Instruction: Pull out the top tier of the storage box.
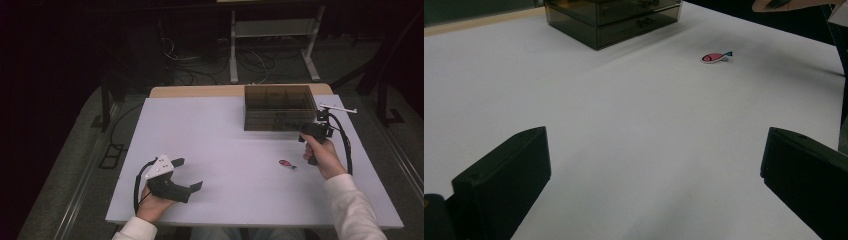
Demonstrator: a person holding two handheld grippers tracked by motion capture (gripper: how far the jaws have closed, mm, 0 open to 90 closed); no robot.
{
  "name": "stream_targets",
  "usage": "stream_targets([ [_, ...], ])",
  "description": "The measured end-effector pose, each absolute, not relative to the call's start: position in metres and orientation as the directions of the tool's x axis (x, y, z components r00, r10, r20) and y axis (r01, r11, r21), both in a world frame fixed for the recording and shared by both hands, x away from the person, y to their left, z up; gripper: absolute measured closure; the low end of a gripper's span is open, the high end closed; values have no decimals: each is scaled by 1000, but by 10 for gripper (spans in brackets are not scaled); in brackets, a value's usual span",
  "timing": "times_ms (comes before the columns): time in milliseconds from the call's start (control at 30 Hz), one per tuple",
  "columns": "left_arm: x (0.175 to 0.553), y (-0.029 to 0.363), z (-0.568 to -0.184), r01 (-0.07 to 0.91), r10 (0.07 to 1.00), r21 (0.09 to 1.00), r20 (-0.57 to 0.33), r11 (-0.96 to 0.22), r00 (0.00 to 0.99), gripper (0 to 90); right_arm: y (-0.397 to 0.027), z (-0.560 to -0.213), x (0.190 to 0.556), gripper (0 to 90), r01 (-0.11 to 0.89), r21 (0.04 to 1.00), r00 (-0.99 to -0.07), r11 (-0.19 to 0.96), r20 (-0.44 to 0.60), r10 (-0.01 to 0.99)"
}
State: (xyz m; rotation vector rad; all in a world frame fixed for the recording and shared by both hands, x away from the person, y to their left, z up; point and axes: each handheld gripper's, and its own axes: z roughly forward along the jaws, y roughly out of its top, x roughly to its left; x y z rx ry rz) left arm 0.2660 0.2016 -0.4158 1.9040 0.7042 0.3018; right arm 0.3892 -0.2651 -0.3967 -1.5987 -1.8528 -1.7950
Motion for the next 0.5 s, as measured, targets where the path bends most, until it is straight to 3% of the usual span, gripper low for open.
stream_targets([
  [500,266,202,-416,335,594,896,-104,-292,797,0,-262,-400,396,129,683,630,-388,-369,741,548],
])
